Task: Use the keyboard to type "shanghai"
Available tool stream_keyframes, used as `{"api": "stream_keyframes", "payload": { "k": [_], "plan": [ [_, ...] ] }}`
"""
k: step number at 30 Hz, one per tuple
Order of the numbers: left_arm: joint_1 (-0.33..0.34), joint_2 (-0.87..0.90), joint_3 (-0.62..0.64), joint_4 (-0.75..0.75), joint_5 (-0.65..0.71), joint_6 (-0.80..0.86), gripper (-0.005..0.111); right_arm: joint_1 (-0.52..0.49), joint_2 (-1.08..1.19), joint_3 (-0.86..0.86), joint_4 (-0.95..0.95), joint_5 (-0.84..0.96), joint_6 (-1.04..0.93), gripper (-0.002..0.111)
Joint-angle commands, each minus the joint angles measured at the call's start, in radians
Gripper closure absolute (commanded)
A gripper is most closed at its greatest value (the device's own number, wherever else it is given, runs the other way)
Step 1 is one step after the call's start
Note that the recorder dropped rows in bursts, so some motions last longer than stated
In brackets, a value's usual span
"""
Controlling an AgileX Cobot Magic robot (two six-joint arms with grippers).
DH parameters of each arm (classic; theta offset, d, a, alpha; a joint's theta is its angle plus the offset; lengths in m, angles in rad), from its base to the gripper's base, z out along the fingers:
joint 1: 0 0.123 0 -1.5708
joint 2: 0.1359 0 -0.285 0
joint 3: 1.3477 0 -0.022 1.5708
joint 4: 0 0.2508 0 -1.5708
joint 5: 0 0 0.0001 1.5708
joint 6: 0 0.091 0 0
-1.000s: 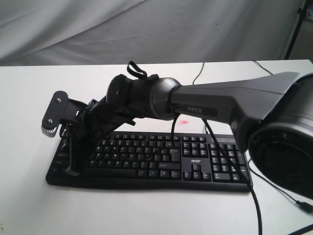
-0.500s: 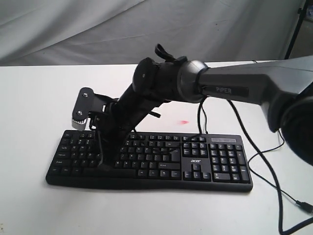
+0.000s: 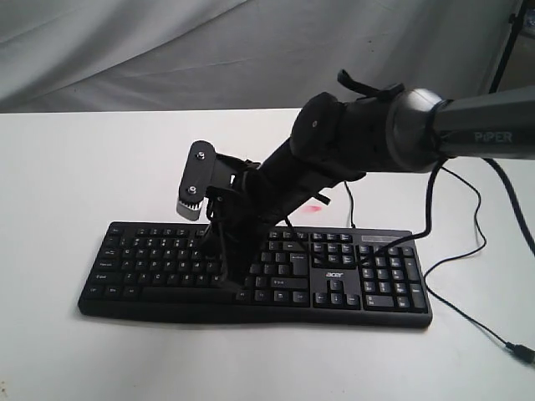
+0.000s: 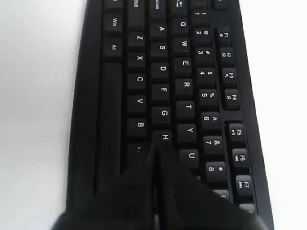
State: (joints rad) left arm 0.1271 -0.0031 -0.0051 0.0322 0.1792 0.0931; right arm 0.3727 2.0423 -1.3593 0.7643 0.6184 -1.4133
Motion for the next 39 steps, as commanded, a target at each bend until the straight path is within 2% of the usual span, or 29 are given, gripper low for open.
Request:
{"api": "stream_keyframes", "payload": {
  "k": [1, 7, 12, 22, 39],
  "plan": [
    [-0.004, 0.003, 0.005, -0.001, -0.005, -0.003, 0.106, -0.013, -0.010, 0.025, 0.012, -0.036, -0.018, 0.108],
    [-0.004, 0.003, 0.005, -0.001, -0.005, -0.003, 0.106, -0.013, -0.008, 0.025, 0.036, -0.055, -0.053, 0.108],
    [-0.004, 0.003, 0.005, -0.001, -0.005, -0.003, 0.106, -0.018, 0.031, 0.025, 0.144, -0.095, -0.158, 0.108],
    [-0.004, 0.003, 0.005, -0.001, -0.005, -0.003, 0.106, -0.071, 0.057, 0.024, 0.273, -0.020, -0.319, 0.108],
    [-0.004, 0.003, 0.005, -0.001, -0.005, -0.003, 0.106, -0.072, 0.082, 0.008, 0.266, -0.033, -0.324, 0.108]
  ]
}}
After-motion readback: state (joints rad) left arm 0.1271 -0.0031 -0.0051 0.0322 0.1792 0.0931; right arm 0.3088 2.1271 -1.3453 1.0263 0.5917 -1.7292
